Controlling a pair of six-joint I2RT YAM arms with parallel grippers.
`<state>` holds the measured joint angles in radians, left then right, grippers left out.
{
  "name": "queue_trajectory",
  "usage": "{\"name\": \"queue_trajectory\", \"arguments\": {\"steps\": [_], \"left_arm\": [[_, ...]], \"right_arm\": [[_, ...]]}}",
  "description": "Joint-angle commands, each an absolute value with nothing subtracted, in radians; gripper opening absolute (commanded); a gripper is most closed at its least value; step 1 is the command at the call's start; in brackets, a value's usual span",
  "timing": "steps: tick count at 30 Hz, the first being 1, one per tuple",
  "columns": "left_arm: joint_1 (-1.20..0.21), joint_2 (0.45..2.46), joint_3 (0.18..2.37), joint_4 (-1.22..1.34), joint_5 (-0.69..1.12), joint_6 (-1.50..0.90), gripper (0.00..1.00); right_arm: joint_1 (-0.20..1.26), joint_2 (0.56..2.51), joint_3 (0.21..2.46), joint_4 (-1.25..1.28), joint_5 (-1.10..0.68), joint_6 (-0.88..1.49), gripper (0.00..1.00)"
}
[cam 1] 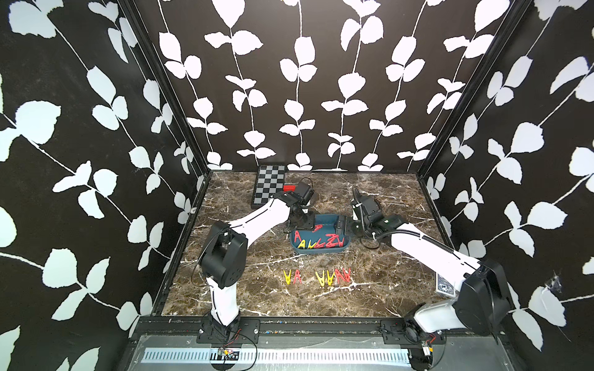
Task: Take the clothespins out of the storage box
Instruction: Pick up the clothespin from the storage box.
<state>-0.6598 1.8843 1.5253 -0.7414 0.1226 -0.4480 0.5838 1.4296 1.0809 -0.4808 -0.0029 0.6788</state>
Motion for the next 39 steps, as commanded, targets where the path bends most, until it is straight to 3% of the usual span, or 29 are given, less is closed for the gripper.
{"name": "queue_trajectory", "arguments": {"steps": [1,17,39], "left_arm": [[-0.668,1.929,1.593,-0.790,0.092,-0.321,0.53],[-0.694,2.111,1.723,-0.799,0.045,-0.111,0.39],[-0.735,2.231,1.808,-0.834,-0.033,-0.059,0.33]], "right_arm": [[0.570,1.443,1.106,-0.469,-0.035,0.660,0.99],[0.554,1.438,1.100,-0.477,-0.043,0.670,0.99],[0.548,1.440,1.080,-0.437,-0.127,0.658,0.99]]}}
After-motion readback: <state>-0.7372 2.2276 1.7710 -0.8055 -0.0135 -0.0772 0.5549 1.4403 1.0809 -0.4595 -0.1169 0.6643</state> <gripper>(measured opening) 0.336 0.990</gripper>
